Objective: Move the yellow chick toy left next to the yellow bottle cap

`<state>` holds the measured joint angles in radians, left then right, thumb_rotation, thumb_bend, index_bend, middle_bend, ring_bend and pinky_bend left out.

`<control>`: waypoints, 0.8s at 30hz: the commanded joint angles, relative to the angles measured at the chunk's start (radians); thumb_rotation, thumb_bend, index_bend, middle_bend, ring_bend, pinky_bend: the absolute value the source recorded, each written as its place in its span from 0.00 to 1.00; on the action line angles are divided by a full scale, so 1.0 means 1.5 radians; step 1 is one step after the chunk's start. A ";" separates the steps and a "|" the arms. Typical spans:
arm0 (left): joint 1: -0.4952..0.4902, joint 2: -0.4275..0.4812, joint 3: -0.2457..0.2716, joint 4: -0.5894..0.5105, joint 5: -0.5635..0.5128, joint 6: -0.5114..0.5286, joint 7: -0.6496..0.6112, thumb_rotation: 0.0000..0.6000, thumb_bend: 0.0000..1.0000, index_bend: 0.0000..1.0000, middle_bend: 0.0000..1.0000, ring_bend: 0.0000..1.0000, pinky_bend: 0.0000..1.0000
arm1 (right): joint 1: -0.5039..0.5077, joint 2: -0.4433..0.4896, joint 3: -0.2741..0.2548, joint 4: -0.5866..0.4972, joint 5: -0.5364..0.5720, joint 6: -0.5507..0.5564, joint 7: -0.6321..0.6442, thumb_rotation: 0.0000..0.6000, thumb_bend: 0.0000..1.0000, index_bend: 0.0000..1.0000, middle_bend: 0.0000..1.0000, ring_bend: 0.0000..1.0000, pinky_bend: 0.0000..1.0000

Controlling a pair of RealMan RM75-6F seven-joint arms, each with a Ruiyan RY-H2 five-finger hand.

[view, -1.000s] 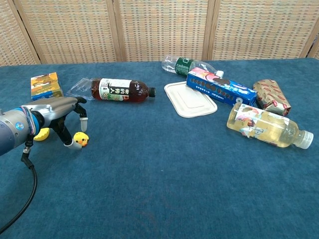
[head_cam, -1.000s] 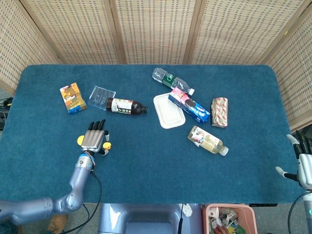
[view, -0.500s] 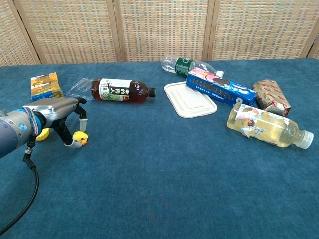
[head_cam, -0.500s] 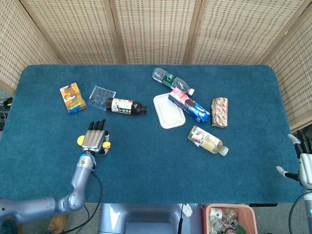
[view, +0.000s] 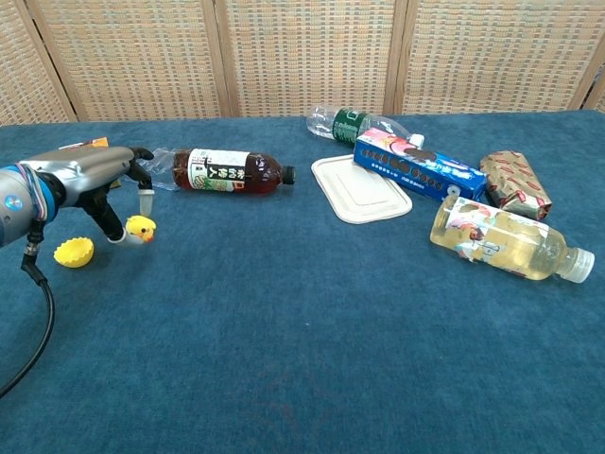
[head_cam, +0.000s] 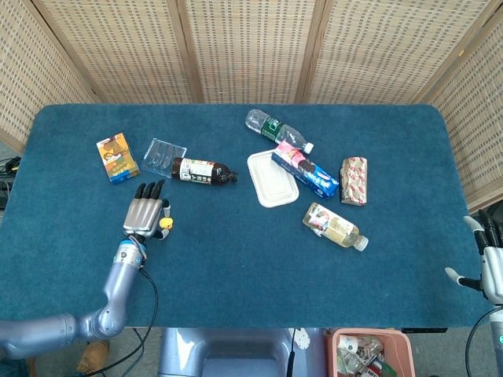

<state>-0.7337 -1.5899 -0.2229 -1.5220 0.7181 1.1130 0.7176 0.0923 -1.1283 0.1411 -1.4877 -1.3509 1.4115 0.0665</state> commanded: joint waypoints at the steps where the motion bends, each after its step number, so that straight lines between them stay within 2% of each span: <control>1: 0.006 0.037 -0.001 -0.021 0.012 -0.005 -0.012 1.00 0.25 0.56 0.00 0.00 0.00 | 0.000 0.000 -0.001 0.000 -0.001 -0.001 0.000 1.00 0.00 0.00 0.00 0.00 0.00; 9: 0.044 0.122 0.027 -0.028 0.027 -0.035 -0.070 1.00 0.25 0.56 0.00 0.00 0.00 | 0.002 -0.004 -0.002 0.001 0.001 -0.003 -0.008 1.00 0.00 0.00 0.00 0.00 0.00; 11: 0.056 0.139 0.045 -0.011 0.038 -0.075 -0.108 1.00 0.25 0.56 0.00 0.00 0.00 | 0.003 -0.007 -0.003 0.001 0.000 -0.005 -0.015 1.00 0.00 0.00 0.00 0.00 0.00; 16: 0.061 0.142 0.060 0.026 0.060 -0.118 -0.156 1.00 0.25 0.56 0.00 0.00 0.00 | 0.004 -0.010 -0.002 0.002 0.005 -0.004 -0.025 1.00 0.00 0.00 0.00 0.00 0.00; 24: 0.062 0.121 0.060 0.064 0.067 -0.112 -0.176 1.00 0.25 0.56 0.00 0.00 0.00 | 0.004 -0.012 -0.003 0.004 0.006 -0.007 -0.025 1.00 0.00 0.00 0.00 0.00 0.00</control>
<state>-0.6404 -1.4065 -0.1326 -1.4286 0.8196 0.9441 0.4539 0.0985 -1.1462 0.1371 -1.4812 -1.3417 1.4010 0.0287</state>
